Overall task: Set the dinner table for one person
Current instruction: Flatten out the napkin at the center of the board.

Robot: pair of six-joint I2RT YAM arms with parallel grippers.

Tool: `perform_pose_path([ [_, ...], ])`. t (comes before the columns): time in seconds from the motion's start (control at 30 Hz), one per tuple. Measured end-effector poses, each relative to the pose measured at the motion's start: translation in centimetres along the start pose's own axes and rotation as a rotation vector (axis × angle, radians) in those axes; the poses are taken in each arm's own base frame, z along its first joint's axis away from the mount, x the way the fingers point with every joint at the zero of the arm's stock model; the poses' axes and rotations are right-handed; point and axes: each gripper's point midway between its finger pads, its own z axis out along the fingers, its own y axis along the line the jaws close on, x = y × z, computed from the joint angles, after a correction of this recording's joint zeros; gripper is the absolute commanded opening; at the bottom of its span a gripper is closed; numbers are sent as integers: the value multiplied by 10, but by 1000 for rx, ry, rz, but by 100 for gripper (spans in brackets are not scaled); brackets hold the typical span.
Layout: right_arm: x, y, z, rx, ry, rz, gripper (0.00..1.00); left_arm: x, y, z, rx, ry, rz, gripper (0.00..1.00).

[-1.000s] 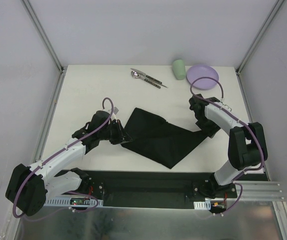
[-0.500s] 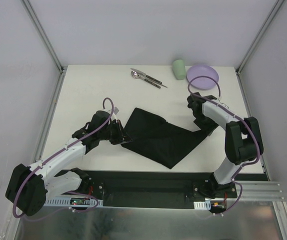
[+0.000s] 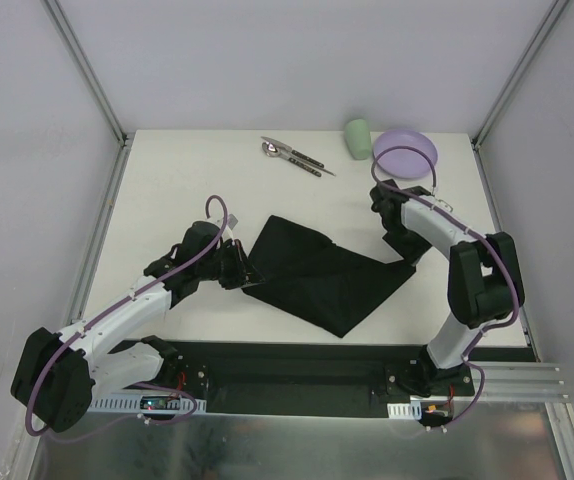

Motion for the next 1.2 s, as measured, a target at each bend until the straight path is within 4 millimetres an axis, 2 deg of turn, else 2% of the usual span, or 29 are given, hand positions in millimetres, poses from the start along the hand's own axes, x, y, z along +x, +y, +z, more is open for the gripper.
perform_pose_path([
  [0.53,17,3,5,19,7,-57,60,-4,-1,-4,8,-19,-1,0],
  [0.8,26,-8,12,51,14,-69,59,-4,1,-4,8,-20,-5,0],
  [0.87,27,-10,13,58,16,-74,54,-4,1,-4,7,-19,-6,0],
  [0.9,28,-12,14,61,16,-76,44,-4,1,-4,7,-20,-6,0],
  [0.97,29,-13,15,67,17,-77,33,-4,1,-4,7,-20,-6,0],
  [1.0,30,-14,16,68,17,-77,20,-4,1,-4,7,-20,-6,0],
  [1.1,31,-16,17,73,17,-79,1,-4,1,-4,7,-20,-5,0],
  [1.2,31,-15,17,73,18,-72,1,-3,2,-4,7,-19,-5,0],
])
